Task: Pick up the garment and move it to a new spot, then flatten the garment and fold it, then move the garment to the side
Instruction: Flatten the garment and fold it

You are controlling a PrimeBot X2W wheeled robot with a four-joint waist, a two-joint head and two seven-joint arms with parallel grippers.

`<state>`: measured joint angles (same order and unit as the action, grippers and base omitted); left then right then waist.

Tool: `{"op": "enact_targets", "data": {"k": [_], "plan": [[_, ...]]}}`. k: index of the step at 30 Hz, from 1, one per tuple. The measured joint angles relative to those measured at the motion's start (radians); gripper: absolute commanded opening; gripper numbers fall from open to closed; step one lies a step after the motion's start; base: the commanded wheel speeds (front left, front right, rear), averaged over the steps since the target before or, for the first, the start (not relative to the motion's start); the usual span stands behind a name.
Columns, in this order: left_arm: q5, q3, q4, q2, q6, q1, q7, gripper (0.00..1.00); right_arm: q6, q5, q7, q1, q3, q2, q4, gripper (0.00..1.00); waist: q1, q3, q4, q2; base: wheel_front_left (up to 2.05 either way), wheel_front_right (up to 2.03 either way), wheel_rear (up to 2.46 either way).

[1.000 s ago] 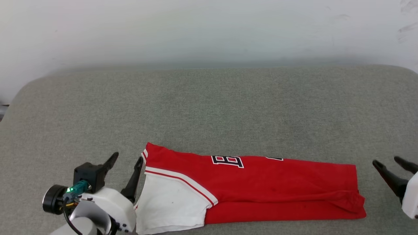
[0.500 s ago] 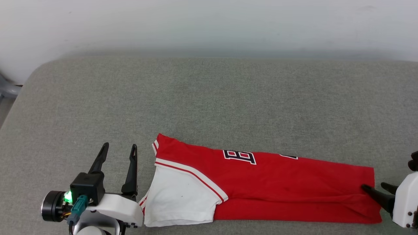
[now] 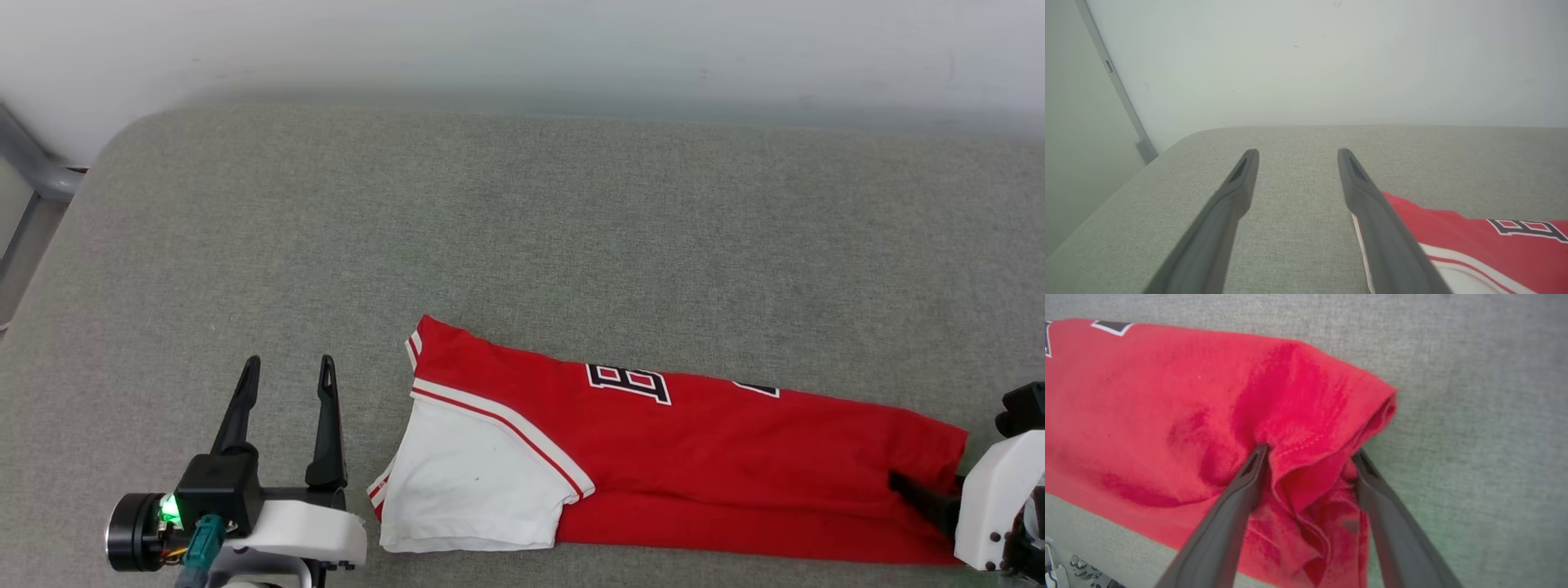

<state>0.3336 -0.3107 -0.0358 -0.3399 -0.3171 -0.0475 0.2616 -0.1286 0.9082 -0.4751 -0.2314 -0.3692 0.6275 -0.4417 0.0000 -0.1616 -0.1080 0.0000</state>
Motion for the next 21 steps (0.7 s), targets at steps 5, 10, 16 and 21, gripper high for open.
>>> {"op": "enact_targets", "data": {"k": [5, 10, 16, 21], "plan": [[-0.074, 0.052, 0.001, 0.066, 0.036, 0.027, 0.000, 1.00, 0.004, 0.026, 0.041, -0.009, -0.049, 0.003, -0.004, 1.00, 0.0000, 0.006, -0.007, 0.0000, 0.00, 0.00, 0.00], [-0.142, 0.095, 0.006, 0.108, 0.065, 0.048, 0.000, 1.00, 0.001, 0.031, 0.099, -0.016, -0.086, 0.020, -0.026, 0.00, 0.0000, 0.017, -0.005, 0.0001, 0.00, 0.00, 0.00], [-0.190, 0.142, 0.016, 0.141, 0.101, 0.074, 0.000, 1.00, -0.003, 0.061, 0.142, -0.015, -0.091, 0.048, -0.060, 0.00, 0.0000, 0.039, 0.003, 0.0000, 0.00, 0.00, 0.00], [-0.239, 0.156, 0.037, 0.157, 0.129, 0.100, 0.001, 1.00, -0.003, 0.084, 0.161, -0.004, -0.068, 0.125, -0.109, 0.00, 0.0000, 0.060, 0.015, 0.0000, 0.00, 0.00, 0.00]]}}
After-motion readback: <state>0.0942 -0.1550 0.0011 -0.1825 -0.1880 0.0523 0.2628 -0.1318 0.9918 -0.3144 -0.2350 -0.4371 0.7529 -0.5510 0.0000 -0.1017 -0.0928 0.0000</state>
